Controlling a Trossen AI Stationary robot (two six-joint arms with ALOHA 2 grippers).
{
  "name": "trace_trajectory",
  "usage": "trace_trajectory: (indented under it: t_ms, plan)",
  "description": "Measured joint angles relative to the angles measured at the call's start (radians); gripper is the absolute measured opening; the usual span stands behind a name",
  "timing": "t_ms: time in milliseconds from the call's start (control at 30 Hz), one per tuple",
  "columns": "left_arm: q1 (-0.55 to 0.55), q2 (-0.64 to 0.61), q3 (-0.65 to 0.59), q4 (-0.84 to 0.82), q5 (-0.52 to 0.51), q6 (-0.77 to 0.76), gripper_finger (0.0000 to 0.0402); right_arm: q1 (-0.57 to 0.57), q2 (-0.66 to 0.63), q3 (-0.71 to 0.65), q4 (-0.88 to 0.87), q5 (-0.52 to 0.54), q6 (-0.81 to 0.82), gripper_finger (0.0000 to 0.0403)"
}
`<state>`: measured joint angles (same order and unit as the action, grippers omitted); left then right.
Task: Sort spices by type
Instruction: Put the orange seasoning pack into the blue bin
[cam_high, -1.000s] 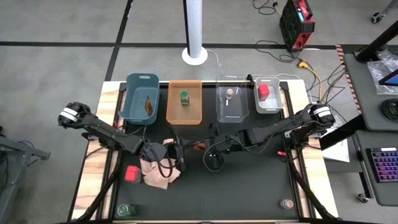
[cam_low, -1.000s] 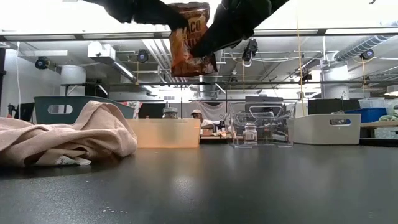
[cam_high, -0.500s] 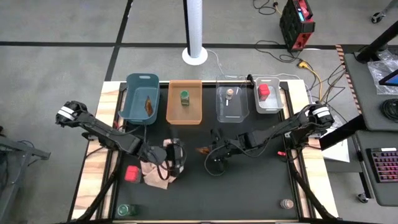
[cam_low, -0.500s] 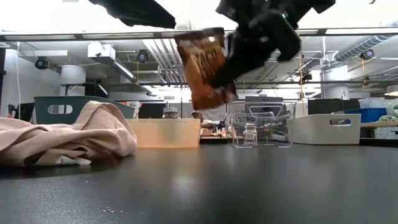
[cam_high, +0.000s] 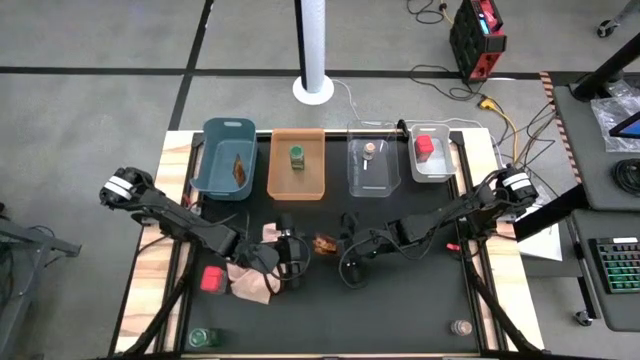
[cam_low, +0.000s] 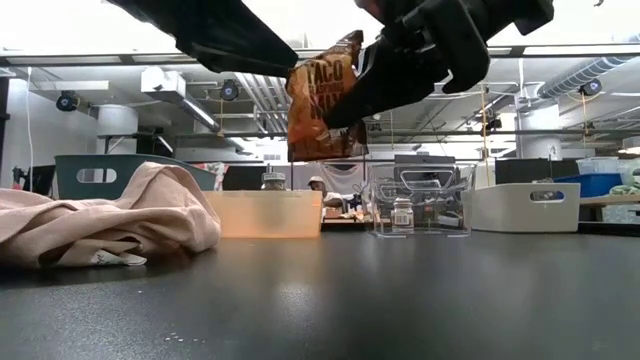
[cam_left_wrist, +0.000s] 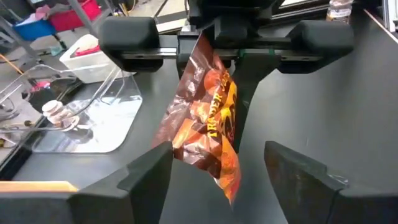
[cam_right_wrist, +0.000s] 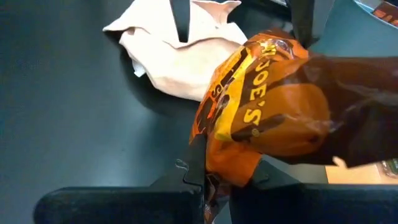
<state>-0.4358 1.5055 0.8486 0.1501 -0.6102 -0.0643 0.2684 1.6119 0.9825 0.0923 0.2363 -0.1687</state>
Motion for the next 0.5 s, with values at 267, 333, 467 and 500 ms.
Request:
trace_trajectory:
  t_ms: [267,333,467,500]
  plan:
    - [-0.002,-0.003,0.0,0.004,-0.052,0.036,0.0248,0.0,0.0,0.003,-0.013,-0.004,-0.01,0.0024]
    - [-0.003,-0.013,0.0,0.004,-0.071,0.045,0.0248,0.0,0.0,0.003,-0.022,-0.005,-0.009,0.0024]
    - [-0.001,-0.018,0.0,0.004,-0.055,0.048,0.0248,0.0,0.0,0.001,-0.035,-0.005,-0.038,0.0024]
    - [0.002,-0.018,0.0,0.005,-0.05,0.049,0.0248,0.0,0.0,0.001,-0.032,-0.005,-0.052,0.0024]
